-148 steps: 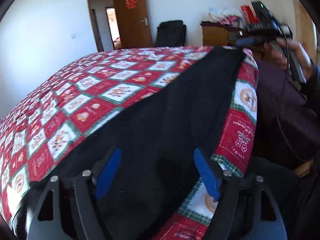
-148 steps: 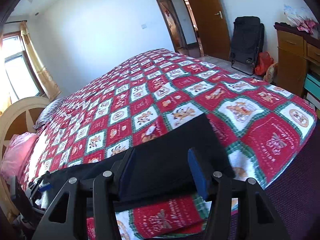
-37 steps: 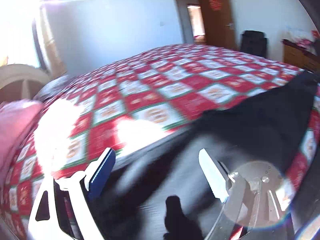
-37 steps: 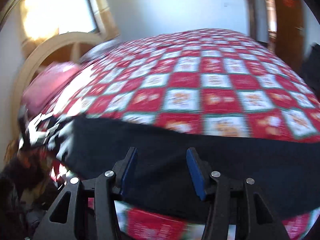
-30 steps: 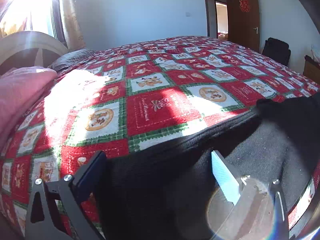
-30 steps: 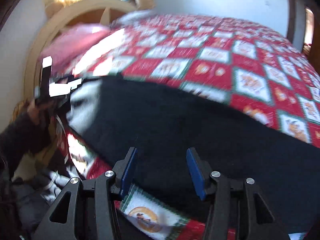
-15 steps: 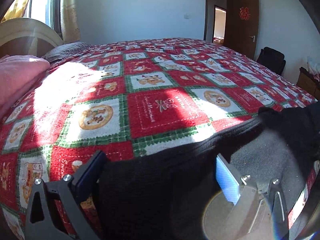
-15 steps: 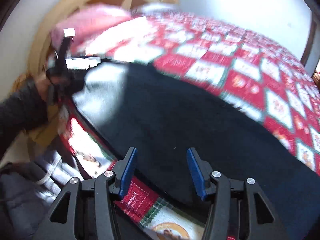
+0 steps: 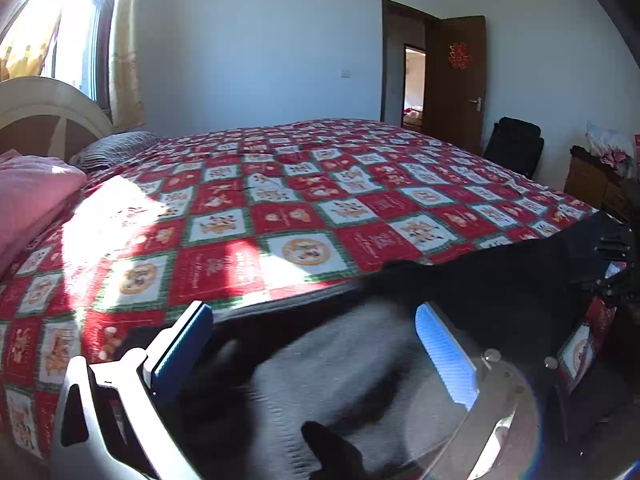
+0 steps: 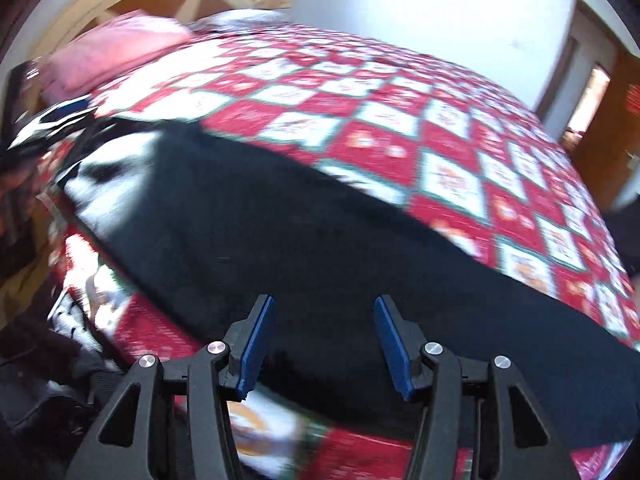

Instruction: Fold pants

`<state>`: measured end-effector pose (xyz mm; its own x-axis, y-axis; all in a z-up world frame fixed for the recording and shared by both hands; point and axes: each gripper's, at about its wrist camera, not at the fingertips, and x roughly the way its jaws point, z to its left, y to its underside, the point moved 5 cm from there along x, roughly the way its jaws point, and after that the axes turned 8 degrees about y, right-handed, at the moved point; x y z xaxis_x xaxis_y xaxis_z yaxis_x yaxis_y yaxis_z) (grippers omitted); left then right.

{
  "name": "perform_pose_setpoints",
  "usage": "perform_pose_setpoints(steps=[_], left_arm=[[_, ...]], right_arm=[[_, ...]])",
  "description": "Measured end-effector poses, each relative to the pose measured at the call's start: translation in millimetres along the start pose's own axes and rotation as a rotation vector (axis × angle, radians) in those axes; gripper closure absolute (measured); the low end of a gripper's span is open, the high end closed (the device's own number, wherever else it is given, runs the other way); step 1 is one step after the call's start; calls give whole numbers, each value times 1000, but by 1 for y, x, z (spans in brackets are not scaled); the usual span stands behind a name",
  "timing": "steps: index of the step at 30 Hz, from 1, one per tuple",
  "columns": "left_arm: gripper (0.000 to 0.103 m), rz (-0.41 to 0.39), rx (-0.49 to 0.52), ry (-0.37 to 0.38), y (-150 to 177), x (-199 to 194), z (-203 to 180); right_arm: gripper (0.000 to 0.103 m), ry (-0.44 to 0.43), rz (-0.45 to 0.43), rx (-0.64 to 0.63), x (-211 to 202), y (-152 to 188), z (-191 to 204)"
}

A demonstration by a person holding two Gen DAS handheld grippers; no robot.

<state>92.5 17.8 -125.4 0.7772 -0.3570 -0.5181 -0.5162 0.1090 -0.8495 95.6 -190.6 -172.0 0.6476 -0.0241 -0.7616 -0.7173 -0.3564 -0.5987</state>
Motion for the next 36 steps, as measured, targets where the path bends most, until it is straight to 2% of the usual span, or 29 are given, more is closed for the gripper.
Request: perform_pose_setpoints(steps=[3,7,10,17,23,27,30,33,36], left_arm=[[0,62,-2,35,16,26,-18],[0,131,5,13,46,53,-26],[0,86,42,2,50,46,-28],[0,117,11,2,43,42,-29],[0,67,-5,46,20,34,-47],[0,81,-10,58,21,45,-57],[0,137,-25,50,38,59,-57],[0,138,78,5,45,61,-64],[0,129,45,21,43,59,-61]], right_arm=[[49,27,26,41,10,7,-19],[47,48,62,44,27,20,-27],[41,41,45,55,28,25,-32],[39,57,36,44,27,26,-31],[37,61,36,30,28,27,-30],[35,51,45,26,26,28,-33],[35,45,41,55,17,28,-43],[35,67,33,115,8,33,-66],[35,60,72,204,8,48,-92]])
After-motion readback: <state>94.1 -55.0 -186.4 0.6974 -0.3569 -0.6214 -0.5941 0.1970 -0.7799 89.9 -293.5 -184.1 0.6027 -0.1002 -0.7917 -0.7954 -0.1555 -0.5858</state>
